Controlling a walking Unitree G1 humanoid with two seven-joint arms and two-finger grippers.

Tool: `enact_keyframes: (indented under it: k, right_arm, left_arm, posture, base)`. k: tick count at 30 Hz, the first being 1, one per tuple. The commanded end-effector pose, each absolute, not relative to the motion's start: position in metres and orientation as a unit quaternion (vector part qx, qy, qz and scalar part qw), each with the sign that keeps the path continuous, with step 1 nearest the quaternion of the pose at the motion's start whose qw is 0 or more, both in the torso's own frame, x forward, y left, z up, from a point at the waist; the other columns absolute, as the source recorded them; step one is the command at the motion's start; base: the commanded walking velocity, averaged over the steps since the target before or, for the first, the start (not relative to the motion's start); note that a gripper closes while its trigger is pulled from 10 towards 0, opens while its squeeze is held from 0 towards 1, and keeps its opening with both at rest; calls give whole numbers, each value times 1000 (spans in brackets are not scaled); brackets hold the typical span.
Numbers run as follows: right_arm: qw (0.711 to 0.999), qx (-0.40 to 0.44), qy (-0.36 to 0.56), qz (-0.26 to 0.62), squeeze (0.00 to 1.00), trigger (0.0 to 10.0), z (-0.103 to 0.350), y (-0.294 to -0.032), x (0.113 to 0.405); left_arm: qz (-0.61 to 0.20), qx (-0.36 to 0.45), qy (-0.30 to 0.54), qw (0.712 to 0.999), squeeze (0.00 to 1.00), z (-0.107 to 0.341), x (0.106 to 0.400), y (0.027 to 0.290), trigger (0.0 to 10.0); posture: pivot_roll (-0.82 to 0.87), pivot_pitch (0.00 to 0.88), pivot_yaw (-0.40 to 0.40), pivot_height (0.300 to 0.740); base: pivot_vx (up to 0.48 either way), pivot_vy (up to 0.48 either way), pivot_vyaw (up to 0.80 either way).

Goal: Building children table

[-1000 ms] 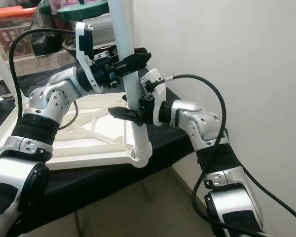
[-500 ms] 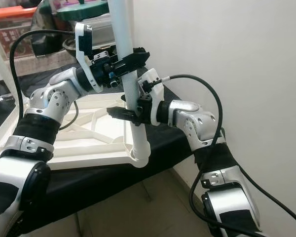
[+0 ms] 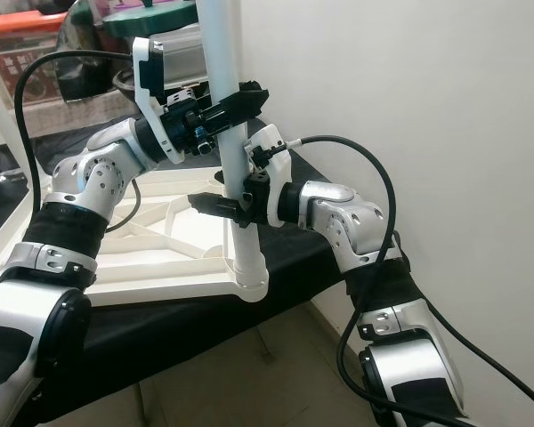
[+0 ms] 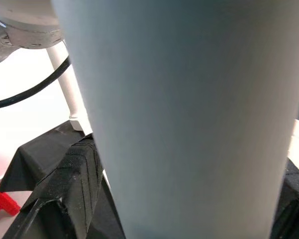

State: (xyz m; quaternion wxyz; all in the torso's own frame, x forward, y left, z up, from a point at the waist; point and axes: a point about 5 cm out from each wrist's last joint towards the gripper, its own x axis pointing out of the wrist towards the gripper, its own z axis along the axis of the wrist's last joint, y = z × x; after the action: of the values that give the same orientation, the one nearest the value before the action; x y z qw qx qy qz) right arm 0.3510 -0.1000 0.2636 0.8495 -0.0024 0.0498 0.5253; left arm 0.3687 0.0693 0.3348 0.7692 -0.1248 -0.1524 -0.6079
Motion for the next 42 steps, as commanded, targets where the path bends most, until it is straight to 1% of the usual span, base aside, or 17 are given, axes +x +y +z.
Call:
enact_keyframes:
  k: [1, 2, 3, 4, 20, 28, 29, 35, 42]
  right_arm:
    - [844, -9, 56, 534, 0, 7529, 260, -91, 350]
    - [843, -9, 55, 535, 0, 3608, 260, -91, 350]
    - [843, -9, 55, 535, 0, 3608, 260, -91, 350]
    - [843, -9, 55, 535, 0, 0, 260, -90, 350]
    - [844, -7, 51, 534, 0, 0, 261, -89, 351]
    - [845, -5, 44, 533, 0, 0, 263, -91, 351]
    - [845, -4, 41, 533, 0, 0, 264, -90, 351]
    - [845, 2, 27, 535, 0, 0, 271, -91, 351]
    - [846, 0, 16, 533, 0, 0, 278, -98, 351]
  left_arm:
    - [-618, -121, -171, 758, 0, 345, 366, 66, 10000]
    - [-618, -122, -170, 758, 0, 345, 366, 65, 10000]
    - [-618, -122, -170, 758, 0, 345, 366, 65, 10000]
    - [-619, -122, -170, 757, 0, 345, 366, 65, 10000]
    - [-626, -124, -164, 752, 0, 341, 364, 62, 10000]
    - [-621, -132, -145, 758, 0, 335, 365, 60, 10000]
    - [-624, -135, -141, 757, 1000, 334, 365, 60, 10000]
    - [-635, -138, -136, 748, 1000, 333, 362, 62, 10000]
    - [-631, -137, -133, 752, 1000, 330, 362, 71, 10000]
  posture:
    - [0, 0, 37, 740]
    - [0, 0, 37, 740]
    - [0, 0, 37, 740]
    - [-1, 0, 37, 740]
    - [-8, 0, 42, 740]
    - [-29, 0, 42, 740]
    - [-30, 0, 45, 740]
    - [-28, 0, 46, 740]
    - [-31, 0, 49, 740]
  base:
    - [0, 0, 0]
    - [0, 0, 0]
    - [0, 0, 0]
    - [0, 0, 0]
    - [0, 0, 0]
    - [0, 0, 0]
    - [0, 0, 0]
    - [0, 0, 0]
    - [0, 0, 0]
